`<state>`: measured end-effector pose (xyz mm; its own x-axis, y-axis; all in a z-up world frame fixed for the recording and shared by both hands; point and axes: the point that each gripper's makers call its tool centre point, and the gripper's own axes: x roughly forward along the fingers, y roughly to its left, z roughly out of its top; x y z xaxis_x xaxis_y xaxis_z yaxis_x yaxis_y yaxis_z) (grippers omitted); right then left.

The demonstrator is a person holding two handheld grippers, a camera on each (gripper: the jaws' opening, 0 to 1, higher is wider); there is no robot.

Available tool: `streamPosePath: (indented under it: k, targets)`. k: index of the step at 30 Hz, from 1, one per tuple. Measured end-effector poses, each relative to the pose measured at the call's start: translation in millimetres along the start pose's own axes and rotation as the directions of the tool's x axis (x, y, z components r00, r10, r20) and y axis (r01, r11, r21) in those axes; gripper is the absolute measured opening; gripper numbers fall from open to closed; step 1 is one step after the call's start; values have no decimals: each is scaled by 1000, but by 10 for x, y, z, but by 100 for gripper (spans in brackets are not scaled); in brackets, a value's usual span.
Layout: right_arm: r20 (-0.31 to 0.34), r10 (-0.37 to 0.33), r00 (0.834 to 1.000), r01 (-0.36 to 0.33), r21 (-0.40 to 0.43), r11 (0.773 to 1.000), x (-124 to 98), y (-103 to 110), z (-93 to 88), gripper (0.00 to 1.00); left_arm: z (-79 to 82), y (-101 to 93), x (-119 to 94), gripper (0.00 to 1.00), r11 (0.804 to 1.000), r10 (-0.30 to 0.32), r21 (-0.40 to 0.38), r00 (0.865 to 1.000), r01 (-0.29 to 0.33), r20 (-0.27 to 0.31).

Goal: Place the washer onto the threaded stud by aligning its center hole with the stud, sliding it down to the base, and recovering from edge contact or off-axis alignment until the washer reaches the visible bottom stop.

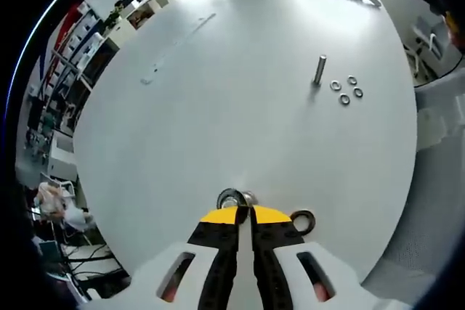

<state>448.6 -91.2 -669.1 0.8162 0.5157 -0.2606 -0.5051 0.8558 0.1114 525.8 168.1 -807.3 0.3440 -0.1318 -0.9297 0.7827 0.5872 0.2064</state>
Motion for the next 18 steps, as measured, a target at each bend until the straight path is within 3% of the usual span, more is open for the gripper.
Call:
streamPosePath:
  k: [18]
  targets:
    - [-7, 7, 1000, -7, -3, 1000, 4, 23, -16, 57, -55, 37, -45, 5, 995, 9, -101, 999, -6, 32]
